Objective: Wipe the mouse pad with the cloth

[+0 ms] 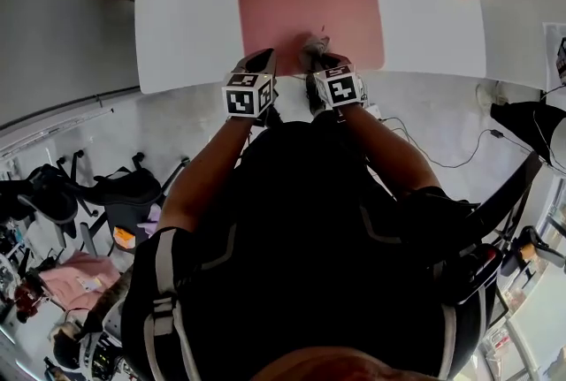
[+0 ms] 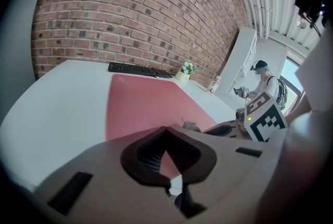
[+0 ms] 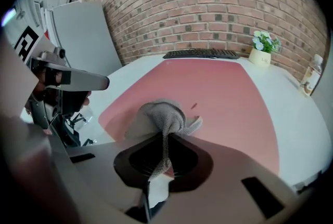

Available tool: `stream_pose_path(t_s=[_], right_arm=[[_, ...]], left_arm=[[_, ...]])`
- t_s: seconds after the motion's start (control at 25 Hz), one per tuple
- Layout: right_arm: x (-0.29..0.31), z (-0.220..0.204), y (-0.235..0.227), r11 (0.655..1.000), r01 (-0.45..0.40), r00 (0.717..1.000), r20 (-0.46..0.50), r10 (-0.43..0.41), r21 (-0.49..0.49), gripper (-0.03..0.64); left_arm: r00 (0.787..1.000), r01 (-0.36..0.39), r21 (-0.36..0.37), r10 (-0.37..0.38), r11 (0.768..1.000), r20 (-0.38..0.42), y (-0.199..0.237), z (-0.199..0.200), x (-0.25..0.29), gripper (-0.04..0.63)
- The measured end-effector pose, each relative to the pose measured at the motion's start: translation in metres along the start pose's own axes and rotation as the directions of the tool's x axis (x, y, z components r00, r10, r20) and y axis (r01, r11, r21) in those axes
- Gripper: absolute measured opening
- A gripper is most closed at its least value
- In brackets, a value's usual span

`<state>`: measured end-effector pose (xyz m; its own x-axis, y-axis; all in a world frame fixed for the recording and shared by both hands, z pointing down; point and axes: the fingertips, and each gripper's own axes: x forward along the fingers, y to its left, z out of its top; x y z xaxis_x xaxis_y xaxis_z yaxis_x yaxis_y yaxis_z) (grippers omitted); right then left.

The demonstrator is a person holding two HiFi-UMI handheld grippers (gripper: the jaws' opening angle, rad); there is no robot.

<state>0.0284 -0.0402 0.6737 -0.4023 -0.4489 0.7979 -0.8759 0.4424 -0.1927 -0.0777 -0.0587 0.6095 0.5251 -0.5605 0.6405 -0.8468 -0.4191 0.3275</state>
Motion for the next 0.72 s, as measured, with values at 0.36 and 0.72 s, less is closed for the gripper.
stream_pose_path(t_s=[0.36,0.72], right_arm=[[-0.019,-0.017,-0.053,0.994,0.078,0.997,0.013,-0.080,0.077,0.034],[-0.041,-0.034,-0.098,0.982,0.133,0.991,0.001,-0.134,0.132,0.034]], left_arm=[[0.998,0.060,0.048,-0.060,0.997,-0.018,-0.030,0.007,0.018,0.000],[0.994,0.108,0.083,-0.106,0.991,-0.031,-0.054,0.016,0.033,0.000]])
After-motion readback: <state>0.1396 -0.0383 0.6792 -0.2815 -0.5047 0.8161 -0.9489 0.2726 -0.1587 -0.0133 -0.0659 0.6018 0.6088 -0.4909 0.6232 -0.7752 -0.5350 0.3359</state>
